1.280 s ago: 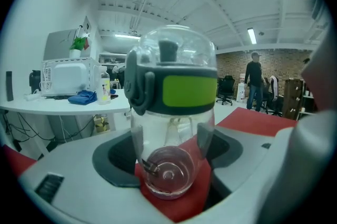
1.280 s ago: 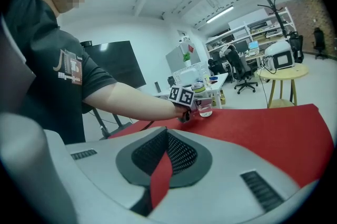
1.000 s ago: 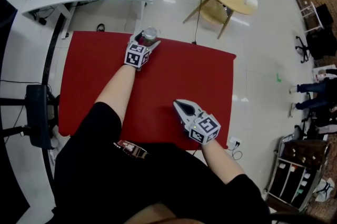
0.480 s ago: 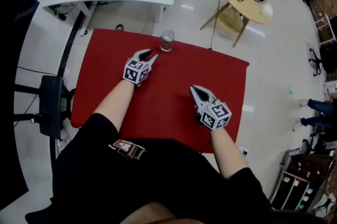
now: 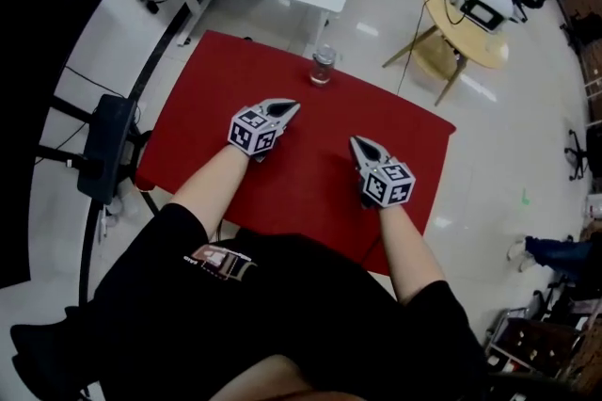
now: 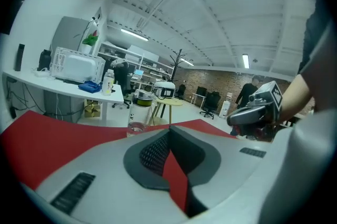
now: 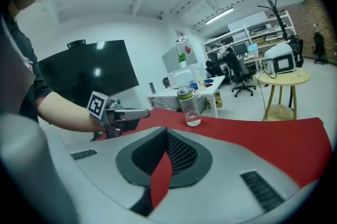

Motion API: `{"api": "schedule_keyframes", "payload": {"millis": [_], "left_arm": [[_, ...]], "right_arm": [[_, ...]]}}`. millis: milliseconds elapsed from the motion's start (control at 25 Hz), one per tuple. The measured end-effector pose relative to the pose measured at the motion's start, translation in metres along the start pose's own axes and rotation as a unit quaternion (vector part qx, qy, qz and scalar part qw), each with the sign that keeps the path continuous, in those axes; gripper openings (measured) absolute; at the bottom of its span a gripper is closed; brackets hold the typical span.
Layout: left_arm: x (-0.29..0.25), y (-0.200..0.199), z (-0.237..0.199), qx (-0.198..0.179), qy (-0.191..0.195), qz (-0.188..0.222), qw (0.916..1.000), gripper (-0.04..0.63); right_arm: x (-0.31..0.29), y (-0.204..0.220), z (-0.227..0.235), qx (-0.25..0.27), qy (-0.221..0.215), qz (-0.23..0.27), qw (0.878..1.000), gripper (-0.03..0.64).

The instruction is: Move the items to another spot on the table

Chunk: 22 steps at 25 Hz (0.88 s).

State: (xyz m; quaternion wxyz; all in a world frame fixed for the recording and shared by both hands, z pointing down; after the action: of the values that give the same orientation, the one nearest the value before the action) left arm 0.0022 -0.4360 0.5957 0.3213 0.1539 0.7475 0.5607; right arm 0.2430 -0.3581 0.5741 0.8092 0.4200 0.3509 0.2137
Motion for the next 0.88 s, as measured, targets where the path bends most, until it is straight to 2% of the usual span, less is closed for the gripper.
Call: {"api": "schedule_keyframes", "payload": {"millis": [280,440,680,880], "left_arm": [[0.04,-0.003,0.059,0.002,0.017,0.003,0.9999,-0.008],[0.072,-0.003,0.077,0.001,0.044,0.004,0.999,-0.008],[0.138,0.017,0.079,-0.003,0.093,-0.008,0.9956,-0.008],[0.203,0.045,0.084,-0.012,0.146,-0.036,0.9885,-0.008]], "right_arm": [[0.012,0.012,-0.036,0.023,-0.028,-0.009,0.999,-0.011],[0.015,0.02,-0.077,0.041,-0.031,-0.021,0.998,-0.011],[0.003,0.049,-0.147,0.046,0.01,-0.019,0.999,-0.011],[-0.009,0.092,-0.219,0.033,0.036,-0.021,0.999,-0.011]]}}
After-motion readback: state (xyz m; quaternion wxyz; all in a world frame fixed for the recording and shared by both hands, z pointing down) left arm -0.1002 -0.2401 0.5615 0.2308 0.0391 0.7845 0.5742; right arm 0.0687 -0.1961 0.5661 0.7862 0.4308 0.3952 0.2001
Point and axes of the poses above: the fingertips, and each gripper's own axes: x backward along the fingers, z to its right, y out of its underside, the point moved 7 cm from there along x, backward along the fingers, and after that the axes turned 5 degrees about -x, right-handed, at the moved point
